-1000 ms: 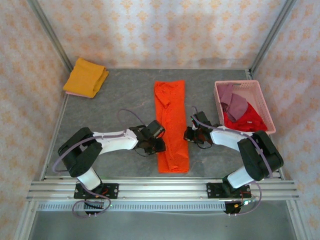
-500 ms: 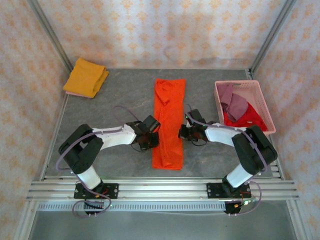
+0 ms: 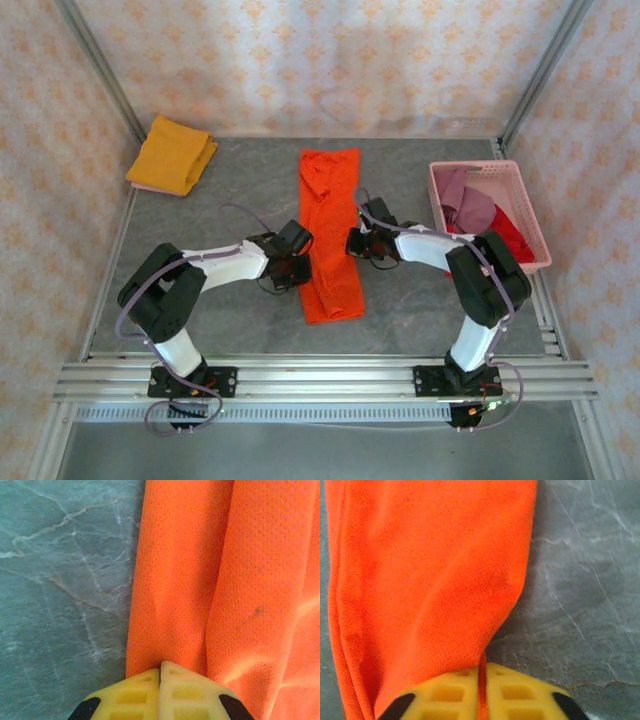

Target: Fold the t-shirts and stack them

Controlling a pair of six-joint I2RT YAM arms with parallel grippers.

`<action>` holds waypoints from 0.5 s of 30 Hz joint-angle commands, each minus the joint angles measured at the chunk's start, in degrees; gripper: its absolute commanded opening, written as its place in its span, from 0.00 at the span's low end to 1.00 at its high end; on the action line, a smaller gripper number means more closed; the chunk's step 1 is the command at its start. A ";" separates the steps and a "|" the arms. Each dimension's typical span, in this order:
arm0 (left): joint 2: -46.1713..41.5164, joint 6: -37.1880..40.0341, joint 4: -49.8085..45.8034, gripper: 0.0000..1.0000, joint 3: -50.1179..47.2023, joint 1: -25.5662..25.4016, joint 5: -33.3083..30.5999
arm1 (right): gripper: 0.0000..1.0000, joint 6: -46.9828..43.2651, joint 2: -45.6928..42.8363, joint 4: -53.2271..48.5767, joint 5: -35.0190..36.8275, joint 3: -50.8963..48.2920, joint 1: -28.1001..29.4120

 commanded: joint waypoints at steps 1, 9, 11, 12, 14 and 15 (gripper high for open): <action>-5.29 1.56 -5.57 0.05 0.92 0.12 -3.79 | 0.20 -1.23 -2.57 -2.37 1.31 0.44 0.06; -18.30 -3.75 -9.26 0.39 -5.91 -1.76 -2.86 | 0.52 5.34 -17.91 -2.62 -0.94 -12.00 0.93; -21.28 -7.27 -7.76 0.50 -9.42 -2.94 -1.02 | 0.54 7.88 -22.19 -3.03 -2.69 -15.93 1.25; -22.75 -9.18 -6.38 0.52 -11.35 -3.65 0.06 | 0.54 8.93 -23.94 -3.33 -3.62 -17.45 1.33; -25.22 -11.96 -5.08 0.58 -14.08 -5.25 0.79 | 0.54 11.56 -27.52 -3.76 -5.60 -20.76 1.67; -26.10 -12.41 -5.29 0.61 -14.92 -6.26 0.42 | 0.54 12.88 -29.05 -3.78 -6.56 -22.32 1.92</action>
